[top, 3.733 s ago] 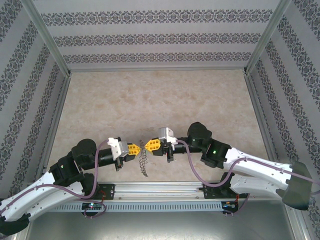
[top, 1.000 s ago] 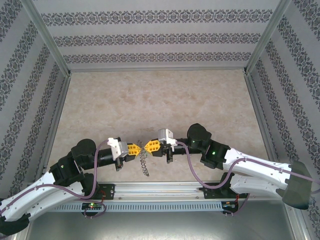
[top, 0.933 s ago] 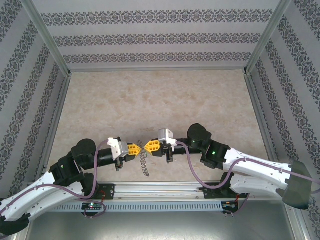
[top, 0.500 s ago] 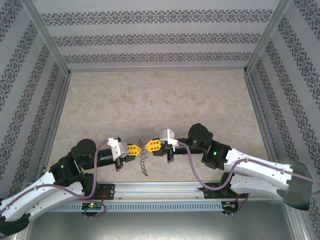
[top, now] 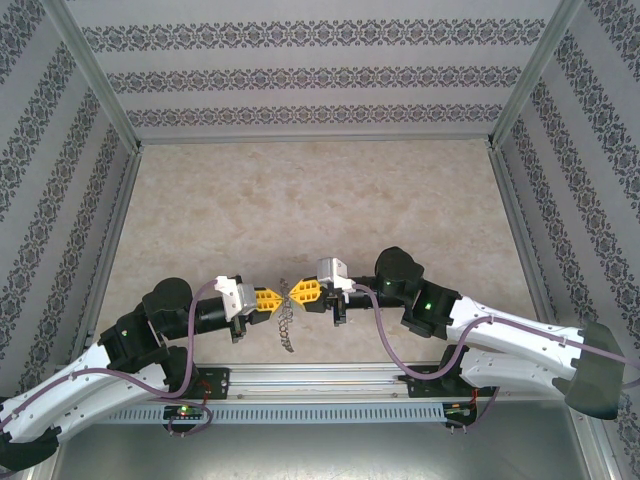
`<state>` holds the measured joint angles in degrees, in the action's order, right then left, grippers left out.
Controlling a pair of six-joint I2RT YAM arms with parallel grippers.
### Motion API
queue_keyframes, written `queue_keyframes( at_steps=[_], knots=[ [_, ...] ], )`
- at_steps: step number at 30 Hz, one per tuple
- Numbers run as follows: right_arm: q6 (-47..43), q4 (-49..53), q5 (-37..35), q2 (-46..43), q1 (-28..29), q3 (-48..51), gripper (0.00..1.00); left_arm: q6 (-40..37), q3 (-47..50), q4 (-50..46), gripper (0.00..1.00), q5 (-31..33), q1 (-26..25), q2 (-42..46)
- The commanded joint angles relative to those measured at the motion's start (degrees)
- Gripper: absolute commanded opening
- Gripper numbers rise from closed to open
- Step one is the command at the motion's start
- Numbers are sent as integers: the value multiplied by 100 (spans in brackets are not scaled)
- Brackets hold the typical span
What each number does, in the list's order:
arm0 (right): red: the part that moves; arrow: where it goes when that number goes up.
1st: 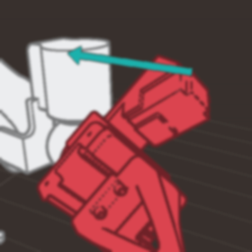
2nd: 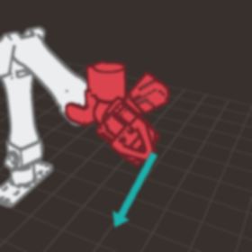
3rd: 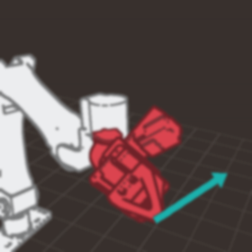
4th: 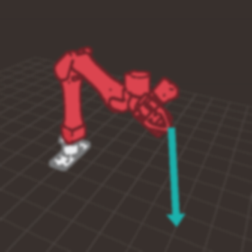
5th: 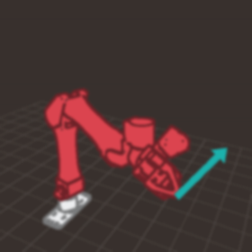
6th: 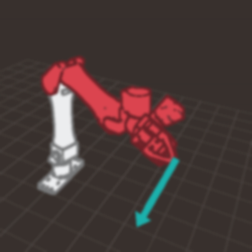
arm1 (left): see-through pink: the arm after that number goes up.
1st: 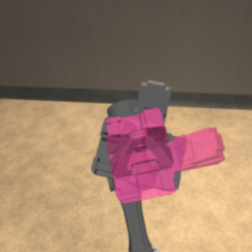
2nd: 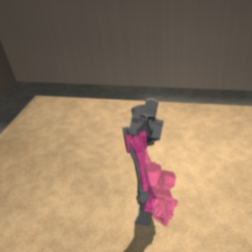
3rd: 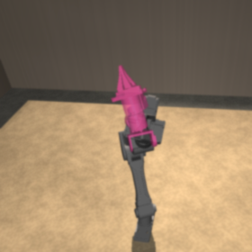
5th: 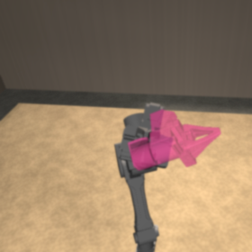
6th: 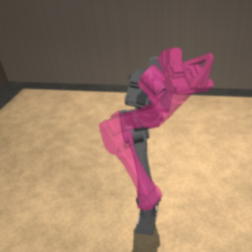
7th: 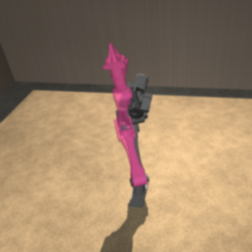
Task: Put the keys on the keyring
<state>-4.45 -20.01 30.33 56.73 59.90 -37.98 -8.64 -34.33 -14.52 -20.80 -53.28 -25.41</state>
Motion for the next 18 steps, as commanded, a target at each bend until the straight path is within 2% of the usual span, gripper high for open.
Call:
queue_keyframes(
  at_steps=[1,18],
  knots=[
    [-56,-190,140,7,57,-26,0,-102,-30,380,0,-109,-78,70],
    [-26,-179,384,44,57,-60,0,-89,-10,403,0,-104,-78,71]
  ],
)
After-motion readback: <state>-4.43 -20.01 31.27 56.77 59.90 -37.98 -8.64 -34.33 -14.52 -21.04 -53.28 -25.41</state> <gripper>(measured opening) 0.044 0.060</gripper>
